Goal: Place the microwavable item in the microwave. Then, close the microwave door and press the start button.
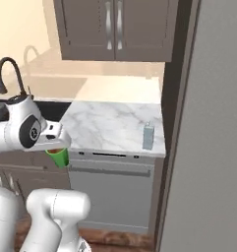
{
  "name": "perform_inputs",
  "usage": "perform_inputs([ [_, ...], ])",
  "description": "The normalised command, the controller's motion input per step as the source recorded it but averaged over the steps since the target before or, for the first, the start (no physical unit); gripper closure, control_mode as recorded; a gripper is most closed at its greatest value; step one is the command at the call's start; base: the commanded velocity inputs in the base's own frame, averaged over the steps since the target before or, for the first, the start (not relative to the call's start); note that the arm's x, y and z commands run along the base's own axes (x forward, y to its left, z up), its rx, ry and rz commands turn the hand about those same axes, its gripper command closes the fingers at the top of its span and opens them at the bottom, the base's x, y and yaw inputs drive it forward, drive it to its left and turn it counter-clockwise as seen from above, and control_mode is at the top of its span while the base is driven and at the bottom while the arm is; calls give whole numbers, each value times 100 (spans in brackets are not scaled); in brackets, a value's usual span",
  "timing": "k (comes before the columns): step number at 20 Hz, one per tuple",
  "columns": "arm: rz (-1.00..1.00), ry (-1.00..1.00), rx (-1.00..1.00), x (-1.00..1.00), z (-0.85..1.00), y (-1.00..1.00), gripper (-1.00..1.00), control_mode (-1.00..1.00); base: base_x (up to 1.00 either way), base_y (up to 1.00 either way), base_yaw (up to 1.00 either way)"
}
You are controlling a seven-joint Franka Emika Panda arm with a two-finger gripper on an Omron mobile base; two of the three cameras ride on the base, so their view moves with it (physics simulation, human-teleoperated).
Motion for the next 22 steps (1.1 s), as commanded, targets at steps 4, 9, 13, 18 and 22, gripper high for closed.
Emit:
perform_inputs([
  [4,0,0,0,0,0,0,100,100,-99,46,-63],
  [9,0,0,0,0,0,0,100,100,-80,20,-84],
  [13,0,0,0,0,0,0,100,100,-55,26,-85],
  [18,0,0,0,0,0,0,100,100,-14,24,-75],
  [22,0,0,0,0,0,0,100,100,51,-18,-59],
])
